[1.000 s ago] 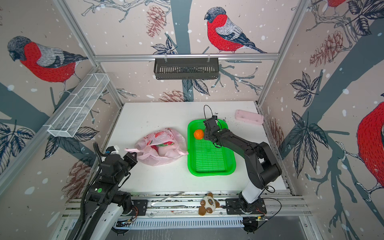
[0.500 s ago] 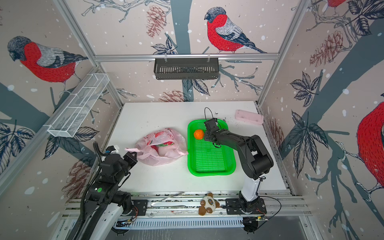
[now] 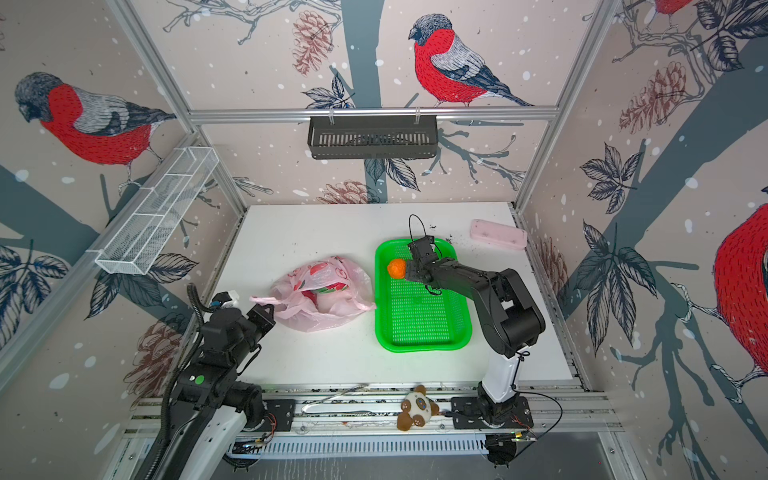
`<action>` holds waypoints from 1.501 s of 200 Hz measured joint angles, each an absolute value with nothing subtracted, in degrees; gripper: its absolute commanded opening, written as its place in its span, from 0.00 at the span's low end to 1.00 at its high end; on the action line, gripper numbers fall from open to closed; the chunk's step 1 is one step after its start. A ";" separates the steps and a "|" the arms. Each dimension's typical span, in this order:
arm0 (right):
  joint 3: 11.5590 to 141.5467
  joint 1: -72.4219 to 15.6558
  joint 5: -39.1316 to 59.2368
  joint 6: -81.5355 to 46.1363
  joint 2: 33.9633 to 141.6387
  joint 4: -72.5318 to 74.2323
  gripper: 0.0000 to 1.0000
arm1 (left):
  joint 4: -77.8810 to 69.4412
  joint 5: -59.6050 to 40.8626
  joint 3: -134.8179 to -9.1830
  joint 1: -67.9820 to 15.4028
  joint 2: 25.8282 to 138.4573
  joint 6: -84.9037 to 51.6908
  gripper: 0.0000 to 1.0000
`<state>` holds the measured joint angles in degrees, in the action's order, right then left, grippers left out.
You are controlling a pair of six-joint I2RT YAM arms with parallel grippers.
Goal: Untie the knot of the plastic bag and take out the fruit
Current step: 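Lower the yellow fruit into the green basket and open the right gripper, then move the right gripper back into the bag opening while the left holds the handle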
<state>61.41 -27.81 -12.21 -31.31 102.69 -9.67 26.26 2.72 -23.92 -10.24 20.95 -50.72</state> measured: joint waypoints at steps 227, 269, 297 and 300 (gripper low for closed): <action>84.97 -67.88 -11.90 -29.82 104.07 -13.67 0.51 | 32.67 3.42 -27.77 -10.24 16.78 -51.11 0.00; 87.74 -67.40 -6.72 -29.61 113.58 -14.39 0.49 | 33.76 4.29 -28.32 -10.24 16.10 -52.18 0.00; 87.24 -67.33 -2.07 -28.56 116.27 -14.15 0.49 | 33.93 4.58 -28.32 -10.24 16.23 -52.66 0.00; 87.02 -67.33 -1.56 -28.56 116.36 -14.04 0.48 | 33.93 4.58 -28.32 -10.24 16.25 -52.73 0.00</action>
